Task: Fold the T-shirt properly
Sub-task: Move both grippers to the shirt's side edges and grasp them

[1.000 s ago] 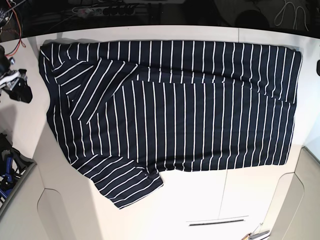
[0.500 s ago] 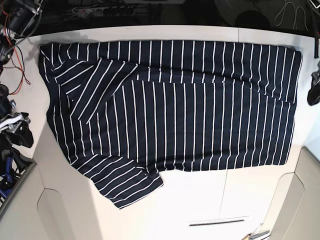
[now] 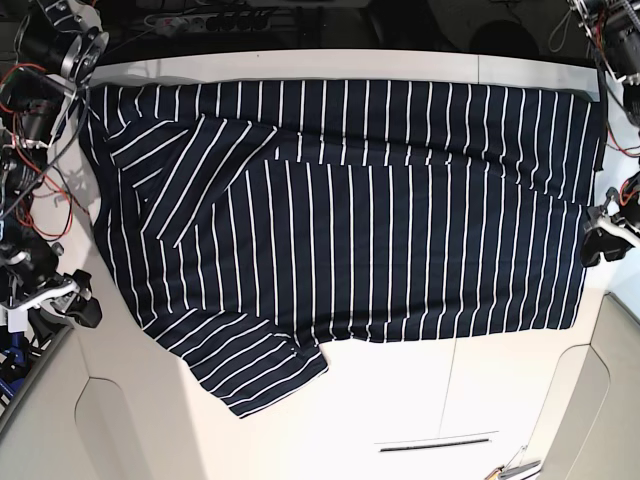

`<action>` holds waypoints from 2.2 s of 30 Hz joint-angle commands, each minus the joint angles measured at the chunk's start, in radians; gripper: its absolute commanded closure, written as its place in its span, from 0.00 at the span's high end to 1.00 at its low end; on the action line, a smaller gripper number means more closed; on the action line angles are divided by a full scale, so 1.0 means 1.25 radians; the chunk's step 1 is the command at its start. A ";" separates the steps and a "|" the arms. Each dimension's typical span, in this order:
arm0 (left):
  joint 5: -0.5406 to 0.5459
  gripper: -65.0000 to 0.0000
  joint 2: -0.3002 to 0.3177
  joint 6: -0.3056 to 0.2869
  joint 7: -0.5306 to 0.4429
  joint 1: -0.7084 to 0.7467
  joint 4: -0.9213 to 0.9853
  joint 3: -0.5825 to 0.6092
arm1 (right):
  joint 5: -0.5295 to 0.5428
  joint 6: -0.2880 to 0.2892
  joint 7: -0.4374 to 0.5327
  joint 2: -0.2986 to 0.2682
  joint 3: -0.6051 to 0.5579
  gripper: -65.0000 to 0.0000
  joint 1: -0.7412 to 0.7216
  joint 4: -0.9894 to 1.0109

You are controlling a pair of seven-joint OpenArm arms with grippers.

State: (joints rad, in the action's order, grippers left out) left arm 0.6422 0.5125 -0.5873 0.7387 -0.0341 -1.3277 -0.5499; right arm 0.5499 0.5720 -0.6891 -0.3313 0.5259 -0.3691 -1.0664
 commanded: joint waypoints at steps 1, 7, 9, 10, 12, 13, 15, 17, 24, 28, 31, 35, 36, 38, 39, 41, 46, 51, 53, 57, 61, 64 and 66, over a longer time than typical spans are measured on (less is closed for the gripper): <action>0.002 0.57 0.020 0.002 -0.027 -0.035 0.011 0.006 | 0.003 0.005 0.029 -0.014 0.002 0.55 -0.033 0.004; -0.043 0.57 0.044 0.006 -0.076 -0.162 0.197 0.069 | -0.047 0.002 0.077 -0.014 0.002 0.57 -0.081 0.106; -0.071 0.57 0.049 0.007 -0.104 -0.204 0.264 0.080 | -0.058 0.002 0.096 -0.014 0.002 0.57 -0.081 0.131; -0.089 0.57 0.051 0.007 -0.114 -0.224 0.297 0.080 | -0.058 0.002 0.100 -0.014 0.002 0.57 -0.081 0.142; -0.109 0.57 0.055 0.025 -0.132 -0.259 0.355 0.081 | -0.061 0.002 0.109 -0.014 0.002 0.57 -0.081 0.164; -0.118 0.57 0.057 0.031 -0.143 -0.276 0.381 0.081 | -0.061 0.003 0.113 -0.014 0.002 0.57 -0.081 0.173; -0.139 0.57 0.063 0.040 -0.168 -0.302 0.429 0.081 | -0.060 0.002 0.120 -0.014 0.002 0.57 -0.081 0.185; -0.160 0.57 0.068 0.056 -0.182 -0.323 0.474 0.081 | -0.060 0.002 0.121 -0.014 0.002 0.57 -0.080 0.191; -0.210 0.57 0.069 0.125 -0.214 -0.347 0.587 0.081 | -0.076 0.002 0.121 -0.014 0.002 0.57 -0.078 0.191; -0.187 0.57 0.063 0.100 -0.212 -0.347 0.595 0.081 | -0.078 0.002 0.124 -0.014 0.002 0.57 -0.074 0.193; -0.165 0.57 0.053 0.083 -0.208 -0.348 0.595 0.081 | -0.078 0.001 0.128 -0.012 0.002 0.57 -0.069 0.202; -0.164 0.57 0.028 0.083 -0.208 -0.349 0.595 0.081 | -0.078 0.001 0.155 -0.012 0.002 0.57 -0.070 0.239; -0.164 0.57 0.022 0.083 -0.208 -0.349 0.595 0.081 | -0.078 0.001 0.163 -0.012 0.002 0.57 -0.070 0.250; -0.164 0.57 0.013 0.083 -0.208 -0.349 0.595 0.081 | -0.078 0.001 0.178 -0.009 0.002 0.57 -0.070 0.270; -0.164 0.57 0.009 0.083 -0.209 -0.349 0.595 0.081 | -0.078 0.002 0.181 -0.006 0.002 0.57 -0.070 0.276; -0.164 0.57 0.004 0.083 -0.212 -0.350 0.595 0.081 | -0.078 0.002 0.181 0.004 0.002 0.57 -0.070 0.285; -0.163 0.57 0.000 0.077 -0.204 -0.370 0.595 0.081 | -0.078 0.007 0.181 0.040 0.002 0.57 -0.070 0.285; -0.151 0.57 -0.006 0.075 -0.187 -0.387 0.595 0.081 | -0.078 0.008 0.181 0.071 0.001 0.57 -0.070 0.285; -0.152 0.57 -0.009 0.074 -0.187 -0.387 0.595 0.081 | -0.079 0.010 0.181 0.078 -0.006 0.57 -0.070 0.285; -0.152 0.57 -0.022 0.074 -0.187 -0.387 0.595 0.081 | -0.078 0.009 0.181 0.081 -0.061 0.57 -0.072 0.285; -0.153 0.55 -0.024 0.074 -0.188 -0.388 0.595 0.081 | -0.078 0.009 0.181 0.081 -0.133 0.56 -0.072 0.285; -0.169 0.43 -0.017 0.065 -0.186 -0.394 0.595 0.081 | -0.079 0.009 0.181 0.081 -0.166 0.41 -0.072 0.284; -0.171 0.37 -0.011 0.058 -0.185 -0.399 0.595 0.081 | -0.079 0.009 0.181 0.079 -0.171 0.26 -0.072 0.283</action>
State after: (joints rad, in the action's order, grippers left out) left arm 0.4267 0.4816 -0.5018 0.5026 -0.5079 -0.5751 -0.4500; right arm 0.4625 0.5873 -0.4488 -0.2260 0.3141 -0.4435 -0.7029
